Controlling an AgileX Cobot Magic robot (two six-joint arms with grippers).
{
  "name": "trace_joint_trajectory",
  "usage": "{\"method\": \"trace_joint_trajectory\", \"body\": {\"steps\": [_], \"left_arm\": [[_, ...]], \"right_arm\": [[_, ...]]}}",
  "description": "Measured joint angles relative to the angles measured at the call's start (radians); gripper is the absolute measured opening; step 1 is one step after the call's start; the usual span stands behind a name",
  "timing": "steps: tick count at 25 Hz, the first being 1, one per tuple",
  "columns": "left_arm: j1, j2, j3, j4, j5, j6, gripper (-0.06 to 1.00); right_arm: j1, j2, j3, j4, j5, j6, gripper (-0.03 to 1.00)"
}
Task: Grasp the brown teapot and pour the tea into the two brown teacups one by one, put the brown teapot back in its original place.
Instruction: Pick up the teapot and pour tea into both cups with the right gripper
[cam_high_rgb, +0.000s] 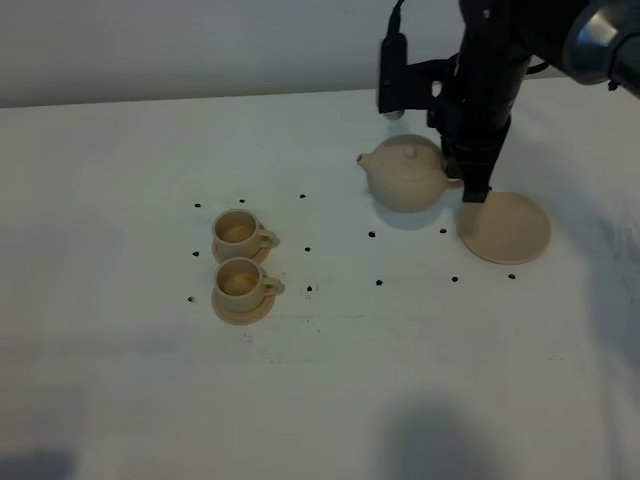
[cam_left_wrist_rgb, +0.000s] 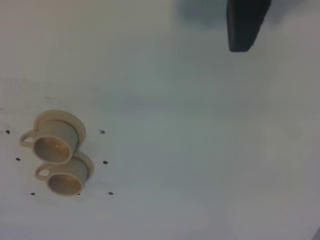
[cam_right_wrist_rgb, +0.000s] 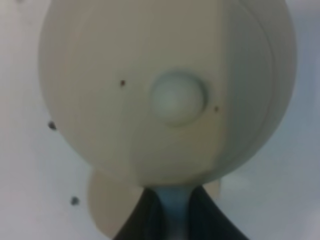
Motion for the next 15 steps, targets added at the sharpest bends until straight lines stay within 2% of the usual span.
{"method": "trace_joint_trajectory", "body": {"steps": [15], "left_arm": [[0.000,0.000,0.000,0.000,0.000,0.000,0.61]], "right_arm": [[0.134,0.009,0.000,0.003,-0.072,0.217,0.13]]}}
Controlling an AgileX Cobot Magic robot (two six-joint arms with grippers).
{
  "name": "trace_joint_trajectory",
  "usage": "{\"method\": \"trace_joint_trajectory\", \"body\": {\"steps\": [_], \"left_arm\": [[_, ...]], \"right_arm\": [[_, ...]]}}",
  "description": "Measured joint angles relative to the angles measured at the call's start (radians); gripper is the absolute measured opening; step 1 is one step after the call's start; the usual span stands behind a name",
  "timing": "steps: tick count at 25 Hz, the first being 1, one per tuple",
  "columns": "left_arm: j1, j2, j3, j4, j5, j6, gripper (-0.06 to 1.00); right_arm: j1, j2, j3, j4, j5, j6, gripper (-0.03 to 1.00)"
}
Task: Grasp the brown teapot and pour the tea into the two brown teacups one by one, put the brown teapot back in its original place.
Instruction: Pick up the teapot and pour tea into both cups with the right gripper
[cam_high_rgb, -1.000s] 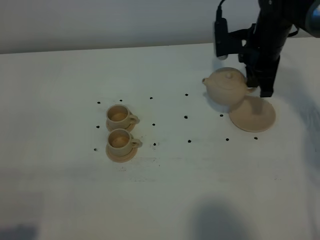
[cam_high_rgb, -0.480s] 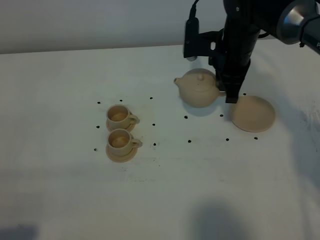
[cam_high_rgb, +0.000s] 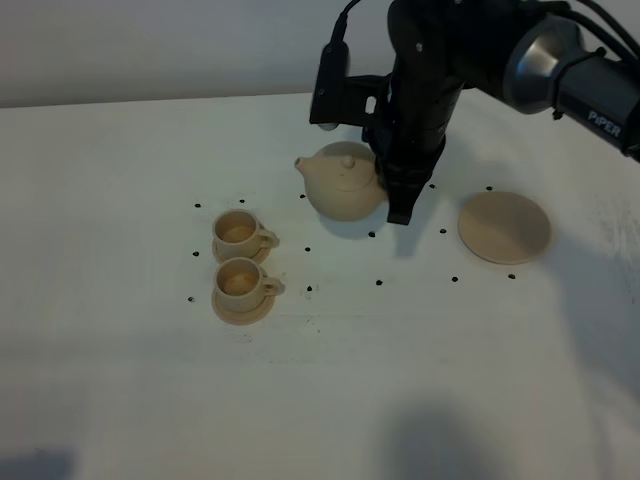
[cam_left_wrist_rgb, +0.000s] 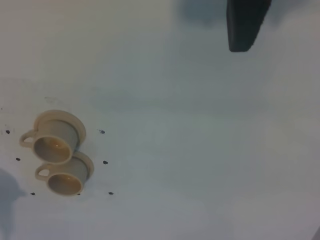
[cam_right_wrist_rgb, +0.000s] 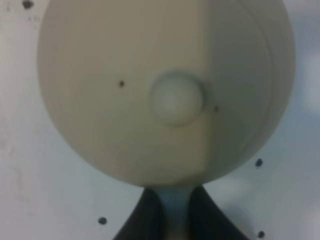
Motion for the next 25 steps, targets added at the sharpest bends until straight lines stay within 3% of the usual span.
{"method": "trace_joint_trajectory", "body": {"steps": [15,25], "left_arm": [[0.000,0.000,0.000,0.000,0.000,0.000,0.61],[0.000,0.000,0.000,0.000,0.000,0.000,0.61]], "right_arm": [[0.064,0.017,-0.010,0.001,-0.076,0.089,0.13],[0.120,0.078,-0.062,-0.061,-0.111,0.111,0.13]]}}
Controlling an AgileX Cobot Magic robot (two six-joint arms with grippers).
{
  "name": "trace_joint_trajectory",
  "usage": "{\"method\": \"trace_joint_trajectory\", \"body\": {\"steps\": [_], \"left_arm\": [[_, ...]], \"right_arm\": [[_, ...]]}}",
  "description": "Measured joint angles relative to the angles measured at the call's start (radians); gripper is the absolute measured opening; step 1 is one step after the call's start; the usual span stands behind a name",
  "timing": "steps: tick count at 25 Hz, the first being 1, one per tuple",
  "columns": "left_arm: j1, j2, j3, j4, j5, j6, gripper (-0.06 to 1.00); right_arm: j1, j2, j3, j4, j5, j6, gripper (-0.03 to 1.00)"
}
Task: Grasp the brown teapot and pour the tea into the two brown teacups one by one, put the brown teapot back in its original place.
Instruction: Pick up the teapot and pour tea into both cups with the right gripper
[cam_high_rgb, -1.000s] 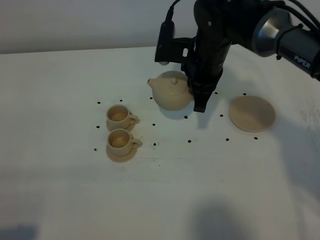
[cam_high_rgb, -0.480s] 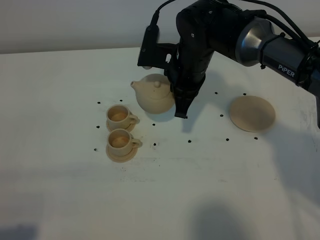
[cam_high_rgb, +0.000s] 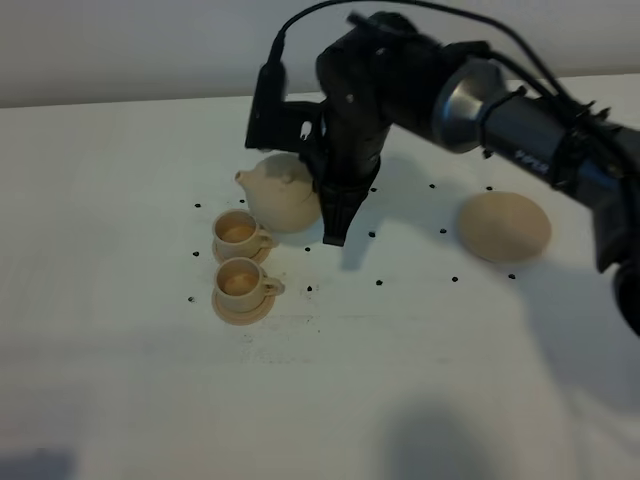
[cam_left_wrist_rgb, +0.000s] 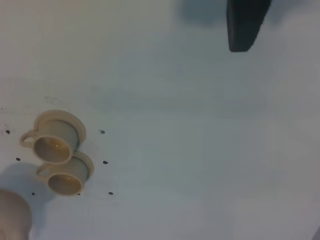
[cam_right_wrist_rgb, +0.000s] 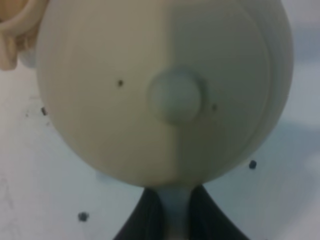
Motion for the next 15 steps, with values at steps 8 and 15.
{"method": "trace_joint_trajectory", "body": {"steps": [8,15], "left_arm": [[0.000,0.000,0.000,0.000,0.000,0.000,0.61],[0.000,0.000,0.000,0.000,0.000,0.000,0.61]], "right_arm": [[0.006,0.029,-0.028,-0.086,-0.008,0.002,0.13],[0.035,0.054,-0.029,-0.148,-0.056,0.002,0.13]]}}
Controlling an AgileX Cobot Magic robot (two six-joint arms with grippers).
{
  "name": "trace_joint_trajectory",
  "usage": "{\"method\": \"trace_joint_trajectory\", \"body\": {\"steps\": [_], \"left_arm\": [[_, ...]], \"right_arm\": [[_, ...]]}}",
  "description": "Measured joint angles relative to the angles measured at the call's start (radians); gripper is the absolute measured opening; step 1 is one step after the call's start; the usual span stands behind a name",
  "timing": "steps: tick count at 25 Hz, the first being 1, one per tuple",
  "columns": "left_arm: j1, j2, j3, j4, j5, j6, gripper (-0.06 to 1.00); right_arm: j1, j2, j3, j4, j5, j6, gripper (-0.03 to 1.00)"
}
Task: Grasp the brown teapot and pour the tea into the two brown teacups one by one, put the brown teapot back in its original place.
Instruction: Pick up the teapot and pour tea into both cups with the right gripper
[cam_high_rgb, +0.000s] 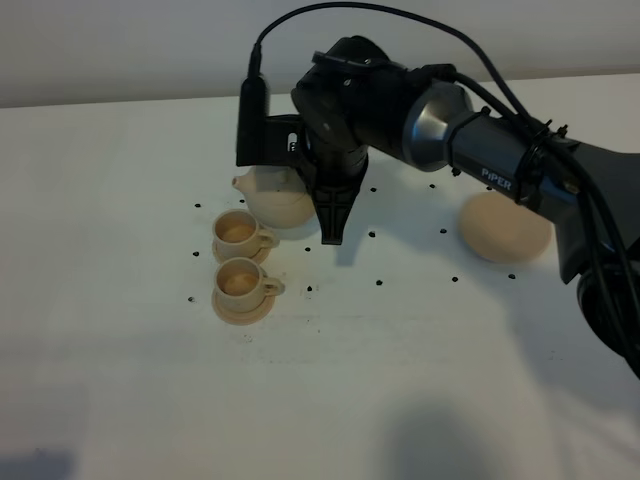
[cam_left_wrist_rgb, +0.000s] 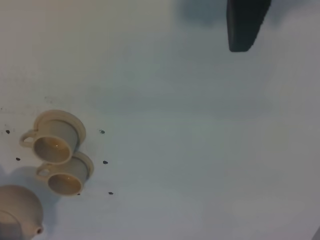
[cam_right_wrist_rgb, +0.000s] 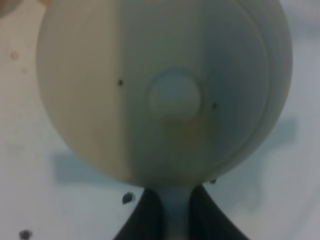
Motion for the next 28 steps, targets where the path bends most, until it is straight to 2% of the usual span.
{"method": "trace_joint_trajectory", "body": {"steps": [17,28], "left_arm": [[0.000,0.000,0.000,0.000,0.000,0.000,0.61],[0.000,0.000,0.000,0.000,0.000,0.000,0.61]], "right_arm": [[0.030,0.016,0.000,-0.162,-0.010,-0.001,0.13],[0.030,0.016,0.000,-0.190,-0.004,-0.002,0.13]]}}
